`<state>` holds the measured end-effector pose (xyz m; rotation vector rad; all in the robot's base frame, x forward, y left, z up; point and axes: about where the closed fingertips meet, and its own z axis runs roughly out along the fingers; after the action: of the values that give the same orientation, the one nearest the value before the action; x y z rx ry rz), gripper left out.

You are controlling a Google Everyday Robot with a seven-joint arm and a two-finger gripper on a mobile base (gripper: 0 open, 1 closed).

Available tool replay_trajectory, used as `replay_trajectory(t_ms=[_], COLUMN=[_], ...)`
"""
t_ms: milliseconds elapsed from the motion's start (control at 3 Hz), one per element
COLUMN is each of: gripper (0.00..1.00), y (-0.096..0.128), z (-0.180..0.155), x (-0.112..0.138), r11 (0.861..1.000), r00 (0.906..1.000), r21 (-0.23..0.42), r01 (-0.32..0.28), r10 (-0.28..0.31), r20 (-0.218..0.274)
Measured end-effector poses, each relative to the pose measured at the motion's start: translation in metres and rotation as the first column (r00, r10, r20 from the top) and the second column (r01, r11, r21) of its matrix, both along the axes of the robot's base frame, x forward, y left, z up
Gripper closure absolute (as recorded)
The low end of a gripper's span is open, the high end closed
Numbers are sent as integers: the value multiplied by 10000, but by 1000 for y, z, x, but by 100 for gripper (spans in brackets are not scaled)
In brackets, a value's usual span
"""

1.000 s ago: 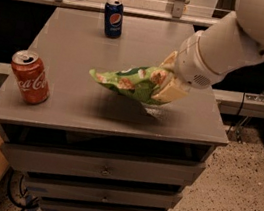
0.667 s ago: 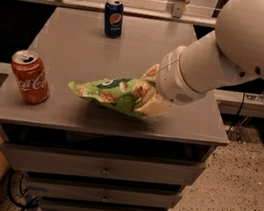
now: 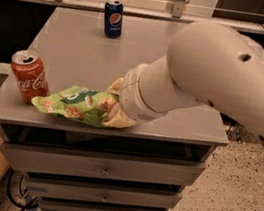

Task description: Move green rice chip bag near coke can

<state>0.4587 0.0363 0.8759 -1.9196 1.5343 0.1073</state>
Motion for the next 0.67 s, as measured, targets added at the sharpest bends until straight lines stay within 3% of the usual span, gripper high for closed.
replay_trajectory(t_ms=[667], gripper=[100], y=[43], z=[-20], x=[11], r11=[9979], r00=[9962], r21=[-196], r01=[-620], r10=[631], r20=[595])
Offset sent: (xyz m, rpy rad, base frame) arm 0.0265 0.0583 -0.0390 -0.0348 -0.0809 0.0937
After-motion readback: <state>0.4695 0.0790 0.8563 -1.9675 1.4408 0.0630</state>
